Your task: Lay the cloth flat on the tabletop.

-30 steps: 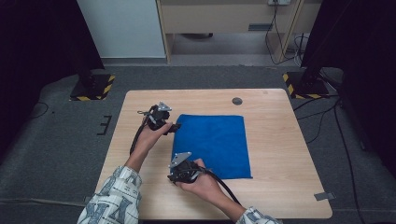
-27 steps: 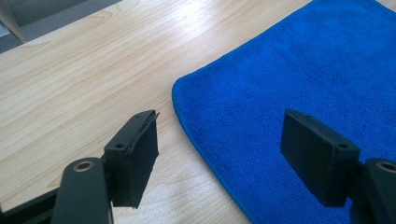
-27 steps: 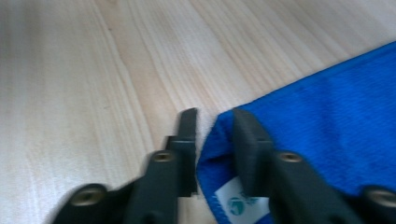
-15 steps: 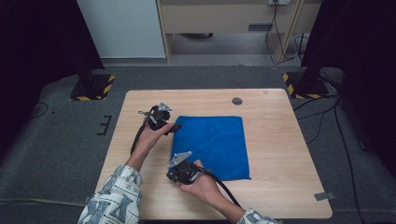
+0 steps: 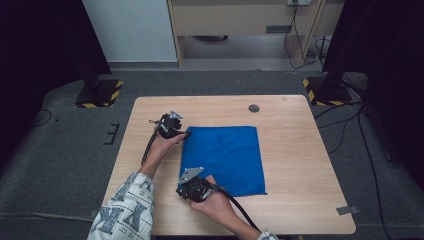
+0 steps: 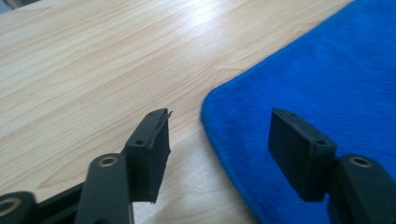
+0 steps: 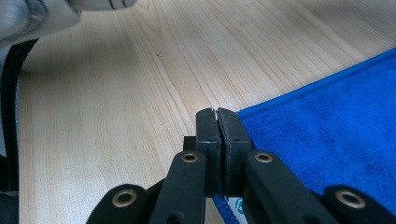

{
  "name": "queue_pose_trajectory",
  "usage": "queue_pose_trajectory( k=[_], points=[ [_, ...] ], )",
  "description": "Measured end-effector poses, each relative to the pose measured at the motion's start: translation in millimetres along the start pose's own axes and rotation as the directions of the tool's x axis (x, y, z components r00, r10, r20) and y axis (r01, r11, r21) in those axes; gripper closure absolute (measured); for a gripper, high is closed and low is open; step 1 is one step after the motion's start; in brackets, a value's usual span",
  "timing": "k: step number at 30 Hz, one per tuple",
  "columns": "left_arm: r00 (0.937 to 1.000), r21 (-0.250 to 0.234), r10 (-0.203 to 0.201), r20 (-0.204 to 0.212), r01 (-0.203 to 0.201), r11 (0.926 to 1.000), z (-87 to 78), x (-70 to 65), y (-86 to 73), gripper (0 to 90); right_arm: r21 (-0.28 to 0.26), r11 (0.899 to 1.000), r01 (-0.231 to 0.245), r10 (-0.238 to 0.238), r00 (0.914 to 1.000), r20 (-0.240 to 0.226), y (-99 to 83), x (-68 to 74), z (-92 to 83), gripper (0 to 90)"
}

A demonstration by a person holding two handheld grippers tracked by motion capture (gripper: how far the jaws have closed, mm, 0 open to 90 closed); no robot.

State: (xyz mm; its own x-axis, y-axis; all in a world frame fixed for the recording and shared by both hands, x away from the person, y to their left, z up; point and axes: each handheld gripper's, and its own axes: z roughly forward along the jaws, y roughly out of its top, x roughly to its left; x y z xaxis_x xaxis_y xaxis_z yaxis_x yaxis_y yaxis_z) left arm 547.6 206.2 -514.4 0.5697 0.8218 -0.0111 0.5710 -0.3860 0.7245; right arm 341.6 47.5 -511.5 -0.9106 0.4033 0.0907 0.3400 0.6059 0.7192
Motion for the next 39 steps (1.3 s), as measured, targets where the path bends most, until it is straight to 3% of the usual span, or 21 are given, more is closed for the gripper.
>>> queue_pose_trajectory(
  k=[5,9,10,12,14,21,27,36,39],
  points=[
    [0.9983,-0.024,-0.036,-0.047,0.035,0.9991,2.2,8.8,-2.4,51.3,-0.01,1.0,-0.005,0.006,0.9998,0.018,-1.4,0.7,-3.3,88.1],
    [0.9977,-0.045,-0.05,-0.046,0.048,0.9978,2.3,12.3,-2.9,56.8,0.003,1.0,-0.011,0.011,0.9996,0.027,-3.5,-1.5,-4.1,87.9],
    [0.9976,-0.046,-0.063,-0.028,0.061,0.9971,3.2,12.6,-3.5,57.2,0.003,1.0,-0.008,0.008,0.9996,0.029,-3.8,-2.1,-3.8,87.9],
    [0.9978,-0.034,-0.065,0.013,0.065,0.9973,6.0,11.2,-5.1,56.6,0.002,1.0,-0.007,0.007,0.9995,0.03,-4.1,-2.1,-3.2,87.7],
    [0.9992,-0.011,-0.04,-0.005,0.04,0.9992,8.7,9.4,-6.1,56.2,0.005,1.0,-0.005,0.005,0.9997,0.025,-4.0,-1.3,-2.6,87.7],
    [0.9978,-0.022,-0.058,0.033,0.059,0.998,16.4,8.3,-8.9,52.5,0.002,1.0,-0.001,0.001,0.9998,0.02,-3.5,1.5,-2.0,87.7],
    [0.9981,-0.037,-0.05,0.035,0.051,0.998,18.1,4.1,-7.0,50.2,-0.007,1.0,-0.007,0.007,0.9998,0.019,-3.7,0.7,-4.9,88.3],
    [0.9976,-0.086,-0.066,0.019,0.068,0.994,8.3,4.1,-0.2,55.1,-0.013,1.0,-0.007,0.008,0.9996,0.027,-7.3,-2.4,-13.9,88.8],
    [0.9978,-0.071,-0.058,0.031,0.06,0.9956,12.8,3.1,-2.1,53.9,-0.007,1.0,-0.014,0.015,0.9996,0.026,-10.5,-3.9,-16.0,88.8]
  ],
)
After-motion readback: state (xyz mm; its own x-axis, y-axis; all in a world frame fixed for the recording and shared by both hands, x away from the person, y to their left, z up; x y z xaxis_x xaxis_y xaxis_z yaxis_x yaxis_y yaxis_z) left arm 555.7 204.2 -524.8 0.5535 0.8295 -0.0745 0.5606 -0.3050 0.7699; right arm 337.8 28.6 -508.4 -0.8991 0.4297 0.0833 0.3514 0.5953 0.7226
